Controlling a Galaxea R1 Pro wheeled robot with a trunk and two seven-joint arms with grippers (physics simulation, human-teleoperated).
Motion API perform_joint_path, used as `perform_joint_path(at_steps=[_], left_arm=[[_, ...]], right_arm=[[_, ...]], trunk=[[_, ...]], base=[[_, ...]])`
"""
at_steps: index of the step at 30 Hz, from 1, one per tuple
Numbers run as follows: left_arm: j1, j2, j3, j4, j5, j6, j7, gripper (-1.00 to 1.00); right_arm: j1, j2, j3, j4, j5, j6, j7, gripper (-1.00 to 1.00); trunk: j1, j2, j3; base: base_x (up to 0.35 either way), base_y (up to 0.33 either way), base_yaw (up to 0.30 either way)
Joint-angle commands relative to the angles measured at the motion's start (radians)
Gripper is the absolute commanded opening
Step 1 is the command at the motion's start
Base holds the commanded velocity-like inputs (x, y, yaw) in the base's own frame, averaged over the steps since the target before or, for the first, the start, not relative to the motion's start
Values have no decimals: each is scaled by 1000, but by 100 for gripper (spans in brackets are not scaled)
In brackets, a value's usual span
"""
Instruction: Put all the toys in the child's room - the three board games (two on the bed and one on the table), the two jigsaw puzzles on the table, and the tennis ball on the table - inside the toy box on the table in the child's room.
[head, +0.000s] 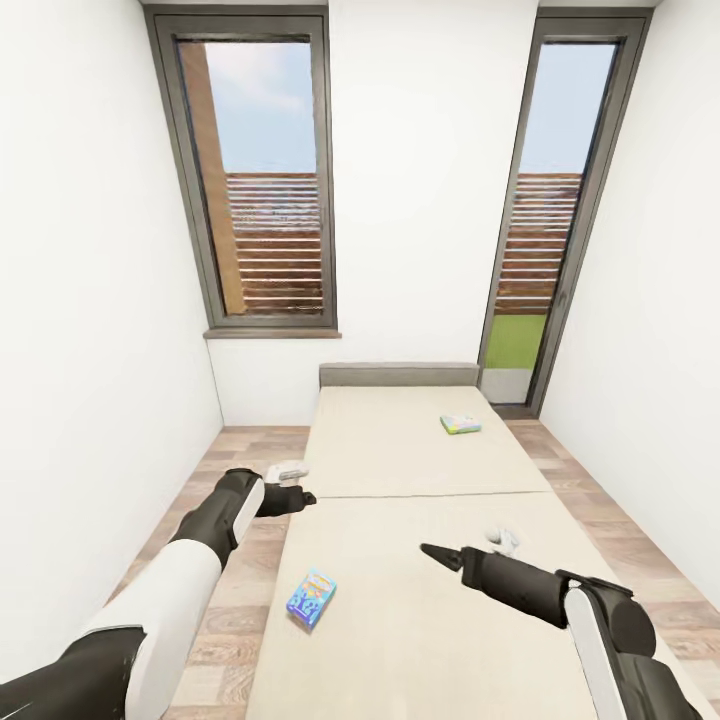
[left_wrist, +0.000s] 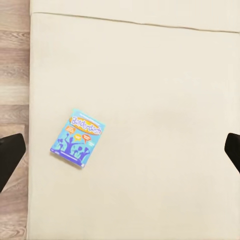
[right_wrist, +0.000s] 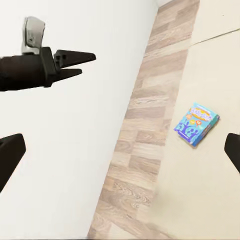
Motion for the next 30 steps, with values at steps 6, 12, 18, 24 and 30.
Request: perform_joint_path(at_steps=[6, 12, 18, 24, 30], left_arm=[[-1, -2, 7, -1, -1, 0, 0, 100], [-1, -3, 7, -1, -1, -42, 1, 100], [-1, -3, 7, -1, -1, -54, 1, 100], [-1, -2, 5, -1, -6, -63, 1, 100], [-1, -1, 5, -1, -8, -70, 1, 100]], right_arm=[[-1, -26, -10, 0, 7, 5, 263, 100], [-1, -33, -12, 1, 7, 5, 308, 100], [-1, -36, -14, 1, 8, 5, 316, 100], [-1, -37, -14, 2, 11, 5, 318, 100], [-1, -37, -14, 2, 17, 5, 318, 100]], trunk=[[1, -2, -10], [1, -2, -20], [1, -2, -29], [1, -2, -39], [1, -2, -49]], base=[[0, 0, 0], [0, 0, 0], [0, 0, 0], [0, 0, 0], [0, 0, 0]])
